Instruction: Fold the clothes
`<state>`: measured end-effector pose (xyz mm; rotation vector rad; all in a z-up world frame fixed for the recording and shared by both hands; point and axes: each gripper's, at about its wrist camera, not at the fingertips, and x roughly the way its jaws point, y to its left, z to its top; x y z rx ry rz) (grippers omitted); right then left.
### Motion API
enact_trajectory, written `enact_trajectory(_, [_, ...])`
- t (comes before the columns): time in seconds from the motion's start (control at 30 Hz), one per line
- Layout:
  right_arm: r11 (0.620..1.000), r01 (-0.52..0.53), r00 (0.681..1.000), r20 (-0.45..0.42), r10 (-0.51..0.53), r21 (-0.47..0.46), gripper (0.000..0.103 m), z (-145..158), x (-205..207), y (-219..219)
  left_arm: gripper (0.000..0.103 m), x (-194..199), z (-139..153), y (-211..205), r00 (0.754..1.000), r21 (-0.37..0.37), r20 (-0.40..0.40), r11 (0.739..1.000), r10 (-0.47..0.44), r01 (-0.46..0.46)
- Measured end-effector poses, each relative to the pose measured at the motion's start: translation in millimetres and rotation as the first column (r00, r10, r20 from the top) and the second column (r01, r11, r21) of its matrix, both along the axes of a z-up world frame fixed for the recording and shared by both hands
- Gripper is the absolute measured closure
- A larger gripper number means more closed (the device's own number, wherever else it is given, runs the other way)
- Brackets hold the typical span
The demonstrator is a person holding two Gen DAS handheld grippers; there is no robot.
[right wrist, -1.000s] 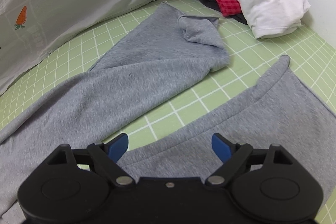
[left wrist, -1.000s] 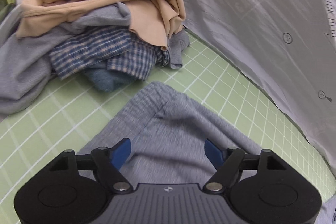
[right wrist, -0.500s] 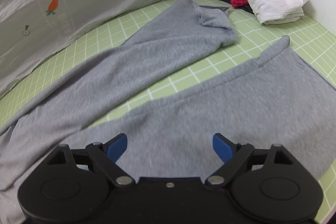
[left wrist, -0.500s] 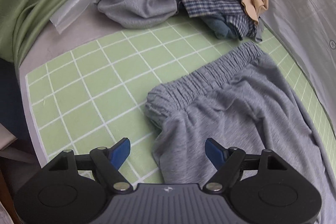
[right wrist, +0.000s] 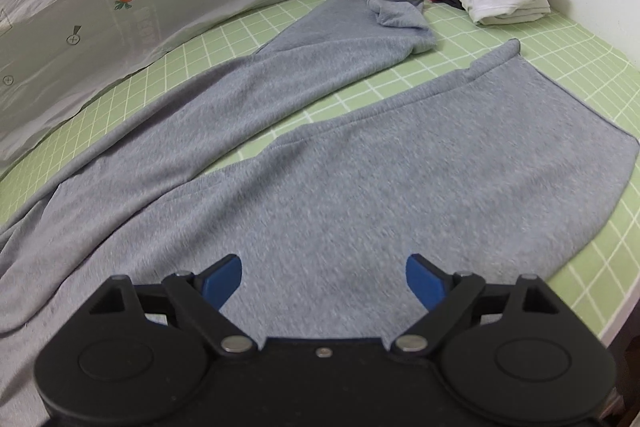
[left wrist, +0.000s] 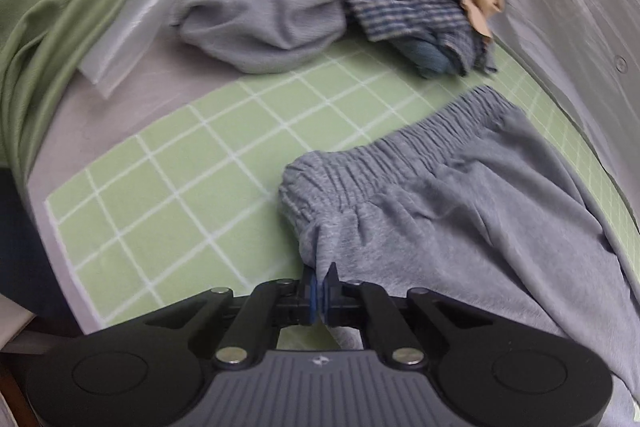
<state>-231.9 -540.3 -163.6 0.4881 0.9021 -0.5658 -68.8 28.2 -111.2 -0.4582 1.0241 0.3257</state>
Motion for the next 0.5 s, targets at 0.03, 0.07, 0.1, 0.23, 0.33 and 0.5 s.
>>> enact_trajectory(0.03, [1.000,-0.002,1.000,-0.002,0.002,0.002,0.013,-1.1,-0.6,3.4,0.099,-1.3,-0.5,5.7,1.000,0.002,-0.001,1.000,0.006,-0.006])
enact_trajectory(0.07, [1.000,-0.005,1.000,-0.003,0.005,0.005,0.013,-2.0,-1.1,6.3,0.099,-2.4,-0.5,9.7,1.000,0.003,-0.001,1.000,0.011,-0.011])
enact_trajectory(0.1, [1.000,-0.008,1.000,-0.003,0.008,0.008,0.013,-2.4,-1.7,7.9,0.099,-2.8,-0.4,13.3,1.000,-0.001,-0.002,1.000,0.015,-0.015])
enact_trajectory(0.23, [1.000,-0.012,1.000,0.001,0.012,0.009,0.013,-1.3,-2.6,4.1,0.086,-3.4,5.8,9.7,1.000,0.003,0.009,1.000,0.007,-0.007])
enact_trajectory(0.33, [1.000,0.002,1.000,0.021,-0.002,0.003,0.011,1.7,-1.9,-10.0,0.056,-4.0,21.8,-4.6,0.999,0.075,0.041,0.997,0.005,-0.008])
enact_trajectory(0.5, [1.000,0.027,0.998,0.062,-0.026,-0.016,0.006,6.0,2.5,-41.3,0.028,1.2,53.8,-38.6,0.990,0.175,0.141,0.985,-0.012,-0.013])
